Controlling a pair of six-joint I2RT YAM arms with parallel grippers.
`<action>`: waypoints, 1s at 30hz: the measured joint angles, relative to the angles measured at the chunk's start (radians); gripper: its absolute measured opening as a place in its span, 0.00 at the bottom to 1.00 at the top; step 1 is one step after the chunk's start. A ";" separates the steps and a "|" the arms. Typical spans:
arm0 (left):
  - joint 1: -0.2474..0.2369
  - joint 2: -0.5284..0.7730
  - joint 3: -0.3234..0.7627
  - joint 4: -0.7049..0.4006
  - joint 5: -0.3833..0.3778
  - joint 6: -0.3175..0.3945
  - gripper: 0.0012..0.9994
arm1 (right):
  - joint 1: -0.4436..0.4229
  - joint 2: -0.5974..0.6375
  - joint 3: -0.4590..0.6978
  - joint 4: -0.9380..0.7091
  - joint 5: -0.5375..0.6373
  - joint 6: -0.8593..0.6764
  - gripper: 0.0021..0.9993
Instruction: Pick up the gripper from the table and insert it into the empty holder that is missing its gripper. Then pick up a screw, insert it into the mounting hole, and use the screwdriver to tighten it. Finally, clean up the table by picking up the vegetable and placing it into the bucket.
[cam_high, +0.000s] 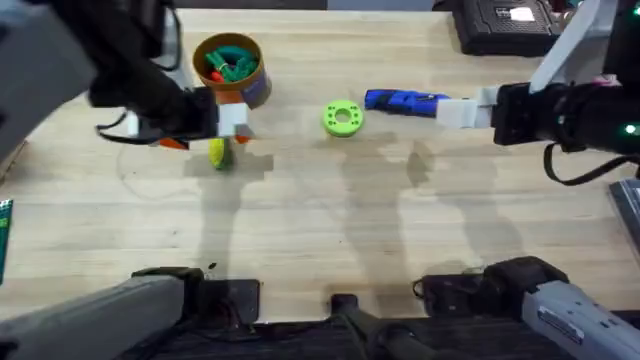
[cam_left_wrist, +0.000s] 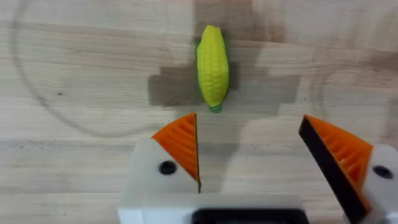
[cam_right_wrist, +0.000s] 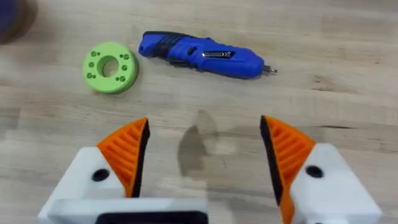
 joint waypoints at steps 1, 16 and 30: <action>-0.010 0.020 0.000 0.002 -0.005 -0.015 0.99 | 0.000 0.000 0.000 0.000 0.000 0.000 0.98; -0.005 0.283 0.000 0.108 -0.083 -0.088 0.99 | 0.000 0.000 0.000 -0.004 0.000 0.000 0.98; -0.005 0.352 0.000 0.194 -0.095 -0.089 0.93 | 0.000 0.000 0.000 -0.006 0.000 0.000 0.98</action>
